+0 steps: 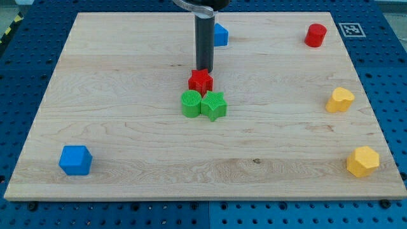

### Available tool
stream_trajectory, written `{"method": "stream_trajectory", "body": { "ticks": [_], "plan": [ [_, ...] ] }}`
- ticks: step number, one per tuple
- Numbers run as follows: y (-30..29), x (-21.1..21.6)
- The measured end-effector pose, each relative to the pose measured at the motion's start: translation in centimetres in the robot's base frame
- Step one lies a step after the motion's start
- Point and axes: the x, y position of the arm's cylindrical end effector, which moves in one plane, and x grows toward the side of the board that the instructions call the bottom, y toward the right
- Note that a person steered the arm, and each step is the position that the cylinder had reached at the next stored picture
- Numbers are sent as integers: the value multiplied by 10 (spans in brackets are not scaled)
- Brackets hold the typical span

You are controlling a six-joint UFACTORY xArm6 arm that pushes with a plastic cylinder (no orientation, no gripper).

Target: Place the red star above the green circle

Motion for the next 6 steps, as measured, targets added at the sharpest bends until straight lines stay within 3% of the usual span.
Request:
{"method": "stream_trajectory", "body": {
  "ticks": [3, 6],
  "plan": [
    [26, 0],
    [-9, 18]
  ]
}}
